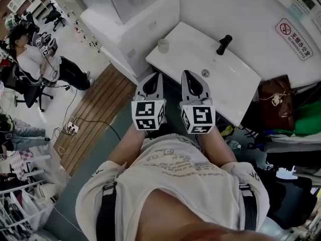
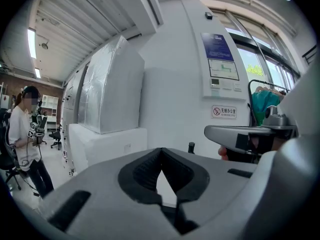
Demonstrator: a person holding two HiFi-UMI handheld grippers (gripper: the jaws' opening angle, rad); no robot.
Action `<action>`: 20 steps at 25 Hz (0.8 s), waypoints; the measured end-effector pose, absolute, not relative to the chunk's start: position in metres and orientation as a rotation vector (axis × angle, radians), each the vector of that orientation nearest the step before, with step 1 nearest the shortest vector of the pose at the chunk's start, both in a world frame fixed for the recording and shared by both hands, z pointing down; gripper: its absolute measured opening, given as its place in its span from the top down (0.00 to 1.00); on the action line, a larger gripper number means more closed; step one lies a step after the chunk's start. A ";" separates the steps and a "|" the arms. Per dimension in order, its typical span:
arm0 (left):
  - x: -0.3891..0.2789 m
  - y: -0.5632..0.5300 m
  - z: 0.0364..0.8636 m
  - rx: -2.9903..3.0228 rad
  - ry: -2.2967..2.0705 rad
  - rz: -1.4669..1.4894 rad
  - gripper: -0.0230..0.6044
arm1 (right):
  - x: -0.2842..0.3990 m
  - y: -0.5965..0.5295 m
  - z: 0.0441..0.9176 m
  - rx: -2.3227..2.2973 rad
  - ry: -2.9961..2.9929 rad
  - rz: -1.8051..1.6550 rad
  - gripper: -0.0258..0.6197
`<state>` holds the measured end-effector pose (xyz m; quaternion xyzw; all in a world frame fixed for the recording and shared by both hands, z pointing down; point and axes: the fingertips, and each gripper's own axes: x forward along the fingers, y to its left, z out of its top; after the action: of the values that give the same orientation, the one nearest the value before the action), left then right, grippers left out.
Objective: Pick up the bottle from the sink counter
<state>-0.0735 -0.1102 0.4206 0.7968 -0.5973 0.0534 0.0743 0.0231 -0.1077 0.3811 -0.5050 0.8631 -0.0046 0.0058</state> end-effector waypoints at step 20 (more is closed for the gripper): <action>-0.137 -0.246 0.425 2.406 -1.663 0.153 0.93 | -0.041 -0.237 0.378 -1.698 2.696 -0.028 0.93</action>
<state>-0.1369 -0.2464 0.4251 0.8169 -0.5645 0.0521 0.1063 -0.0405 -0.2373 0.3781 -0.5326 0.8460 -0.0088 -0.0223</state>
